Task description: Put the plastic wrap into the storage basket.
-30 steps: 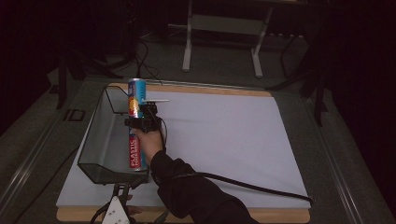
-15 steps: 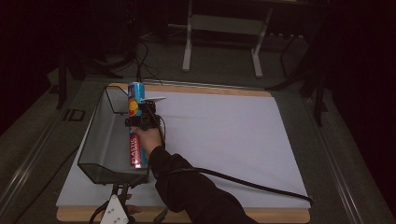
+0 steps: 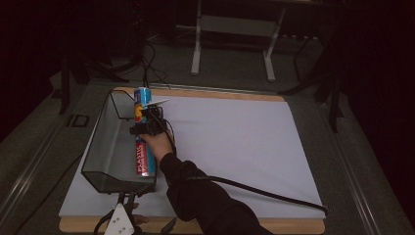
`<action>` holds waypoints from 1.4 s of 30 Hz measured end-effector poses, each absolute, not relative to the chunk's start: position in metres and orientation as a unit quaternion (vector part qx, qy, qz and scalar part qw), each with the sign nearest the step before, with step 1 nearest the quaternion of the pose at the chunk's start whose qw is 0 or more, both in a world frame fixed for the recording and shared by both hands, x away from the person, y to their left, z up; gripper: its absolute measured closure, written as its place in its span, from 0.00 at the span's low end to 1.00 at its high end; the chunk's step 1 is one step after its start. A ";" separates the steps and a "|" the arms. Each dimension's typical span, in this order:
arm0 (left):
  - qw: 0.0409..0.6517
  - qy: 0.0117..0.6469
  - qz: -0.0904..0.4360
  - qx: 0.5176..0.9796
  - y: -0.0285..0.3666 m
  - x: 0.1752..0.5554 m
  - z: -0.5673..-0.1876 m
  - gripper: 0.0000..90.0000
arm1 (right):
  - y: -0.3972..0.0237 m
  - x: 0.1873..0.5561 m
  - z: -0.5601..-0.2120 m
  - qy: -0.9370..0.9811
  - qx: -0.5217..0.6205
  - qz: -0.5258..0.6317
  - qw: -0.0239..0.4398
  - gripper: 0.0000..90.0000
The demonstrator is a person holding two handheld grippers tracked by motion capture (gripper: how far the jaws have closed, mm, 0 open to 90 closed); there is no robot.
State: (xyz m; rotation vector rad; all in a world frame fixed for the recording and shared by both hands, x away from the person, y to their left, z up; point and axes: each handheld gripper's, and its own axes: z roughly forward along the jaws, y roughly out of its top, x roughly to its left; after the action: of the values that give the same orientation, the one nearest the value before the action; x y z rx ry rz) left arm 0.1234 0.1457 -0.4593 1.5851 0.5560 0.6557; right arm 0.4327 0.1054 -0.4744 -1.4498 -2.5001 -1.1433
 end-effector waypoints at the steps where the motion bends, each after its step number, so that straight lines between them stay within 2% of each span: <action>1: 0.621 0.243 0.285 0.689 0.146 0.124 -0.459 0.01 | 0.106 0.432 -0.473 -0.816 -0.450 -0.364 0.008 0.20; 3: 0.621 0.243 0.283 0.689 0.146 0.124 -0.459 0.01 | 0.106 0.431 -0.468 -0.826 -0.432 -0.362 -0.005 0.15; 9: 0.620 0.243 0.284 0.690 0.145 0.124 -0.460 0.01 | 0.095 0.430 -0.452 -0.835 -0.410 -0.363 -0.046 0.14; 18: 0.615 0.244 0.287 0.693 0.145 0.125 -0.460 0.01 | 0.069 0.420 -0.433 -0.838 -0.390 -0.375 -0.073 0.14; 25: 0.614 0.244 0.285 0.695 0.143 0.125 -0.460 0.01 | 0.047 0.410 -0.424 -0.844 -0.363 -0.387 -0.077 0.15; 42: 0.610 0.247 0.281 0.699 0.142 0.126 -0.462 0.01 | -0.006 0.391 -0.431 -0.843 -0.341 -0.405 -0.097 0.15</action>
State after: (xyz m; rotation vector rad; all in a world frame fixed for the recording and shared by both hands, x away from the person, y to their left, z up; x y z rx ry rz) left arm 0.1264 0.1415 -0.4624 1.6140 0.5699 0.6493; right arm 0.3907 -0.0063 -0.4315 -1.1428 -2.8238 -1.3587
